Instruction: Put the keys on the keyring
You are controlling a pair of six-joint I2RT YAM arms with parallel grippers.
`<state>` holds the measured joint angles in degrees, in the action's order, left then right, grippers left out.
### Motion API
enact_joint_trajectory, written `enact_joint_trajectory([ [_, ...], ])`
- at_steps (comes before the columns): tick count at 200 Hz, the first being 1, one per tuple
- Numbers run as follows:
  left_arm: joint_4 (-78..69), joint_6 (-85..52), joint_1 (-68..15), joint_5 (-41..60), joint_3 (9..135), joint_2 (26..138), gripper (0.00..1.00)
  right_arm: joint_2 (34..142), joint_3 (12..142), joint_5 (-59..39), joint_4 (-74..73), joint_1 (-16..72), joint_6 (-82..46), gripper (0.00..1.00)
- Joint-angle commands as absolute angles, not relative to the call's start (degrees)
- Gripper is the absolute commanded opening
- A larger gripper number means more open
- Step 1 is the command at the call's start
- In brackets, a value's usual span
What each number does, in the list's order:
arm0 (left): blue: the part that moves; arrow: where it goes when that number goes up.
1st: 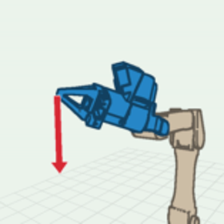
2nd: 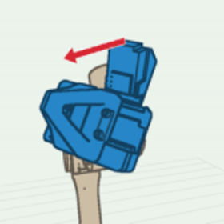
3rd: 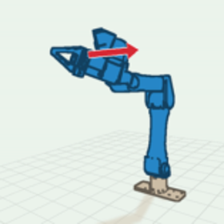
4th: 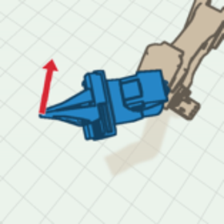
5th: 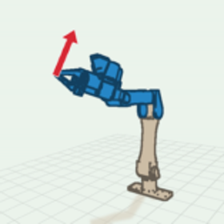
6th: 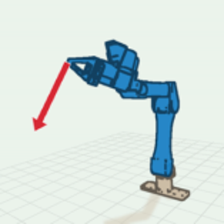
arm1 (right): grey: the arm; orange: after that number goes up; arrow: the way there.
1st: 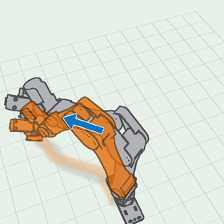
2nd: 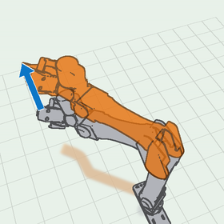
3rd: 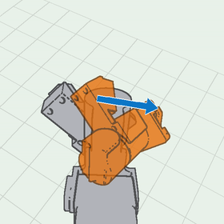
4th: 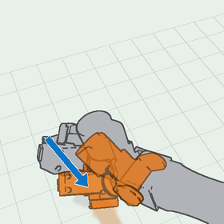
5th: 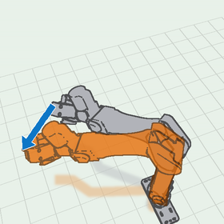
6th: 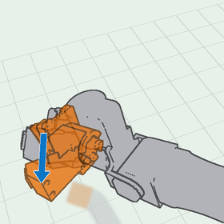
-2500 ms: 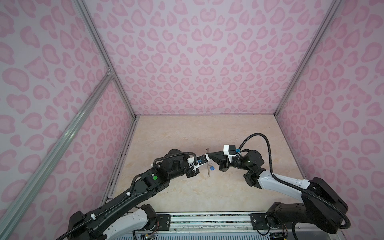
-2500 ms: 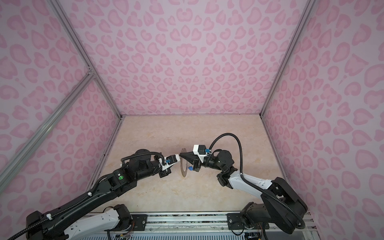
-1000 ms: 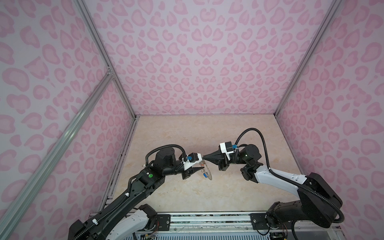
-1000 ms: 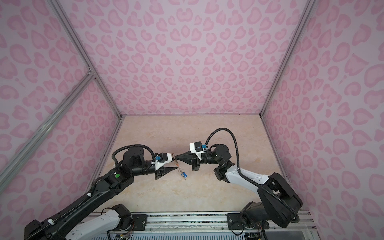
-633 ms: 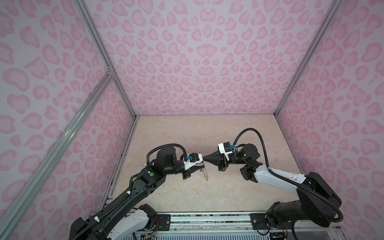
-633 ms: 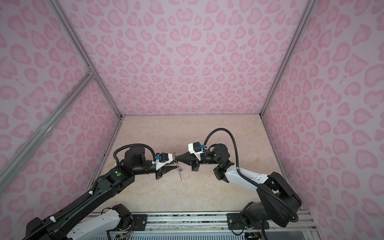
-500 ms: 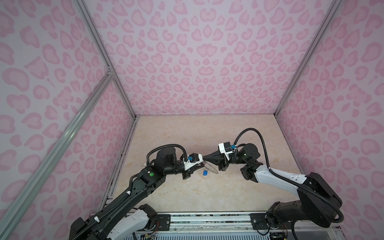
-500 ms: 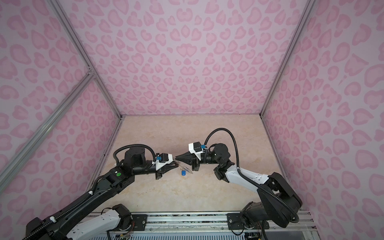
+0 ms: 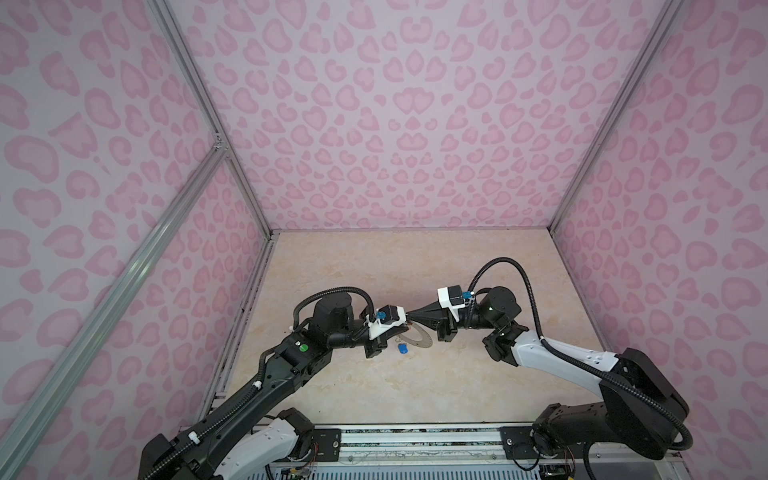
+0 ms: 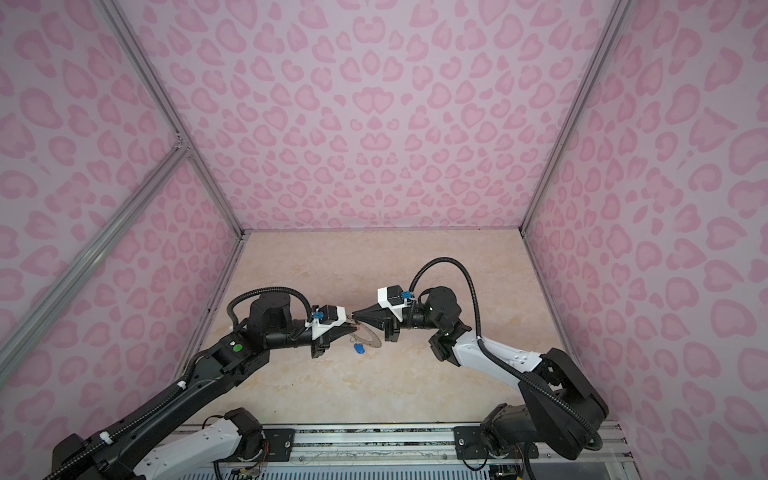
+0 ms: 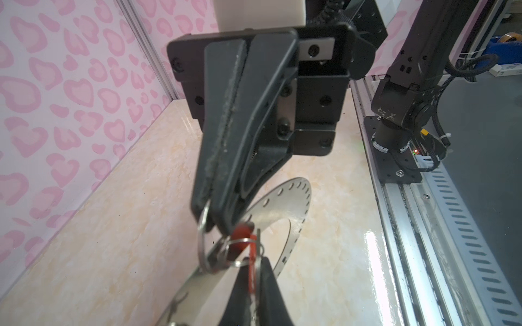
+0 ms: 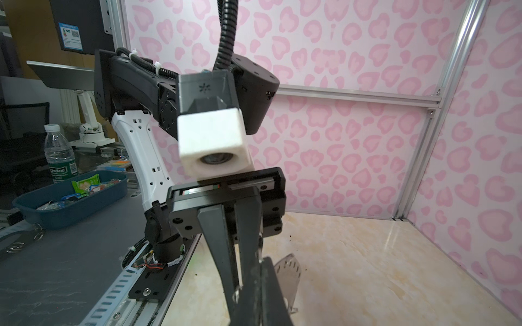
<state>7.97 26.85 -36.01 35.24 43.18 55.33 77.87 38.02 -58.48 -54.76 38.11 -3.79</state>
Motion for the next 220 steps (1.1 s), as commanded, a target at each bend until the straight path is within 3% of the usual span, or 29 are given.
enact_joint_trajectory([
  [1,10.82,28.01,-35.95,32.48,45.56,56.36,0.03,76.31,38.50,-56.17,-47.39,38.65,2.77,0.00],
  [128,26.74,35.55,-35.95,26.23,53.82,59.56,0.03,70.99,43.42,-47.90,-12.89,39.73,26.14,0.00],
  [206,30.98,37.78,-37.84,23.31,57.58,63.64,0.03,72.54,40.36,-46.24,-15.64,37.29,23.93,0.00],
  [220,29.88,36.89,-38.44,22.87,58.09,64.91,0.03,71.96,38.89,-45.59,-17.74,35.43,22.09,0.13],
])
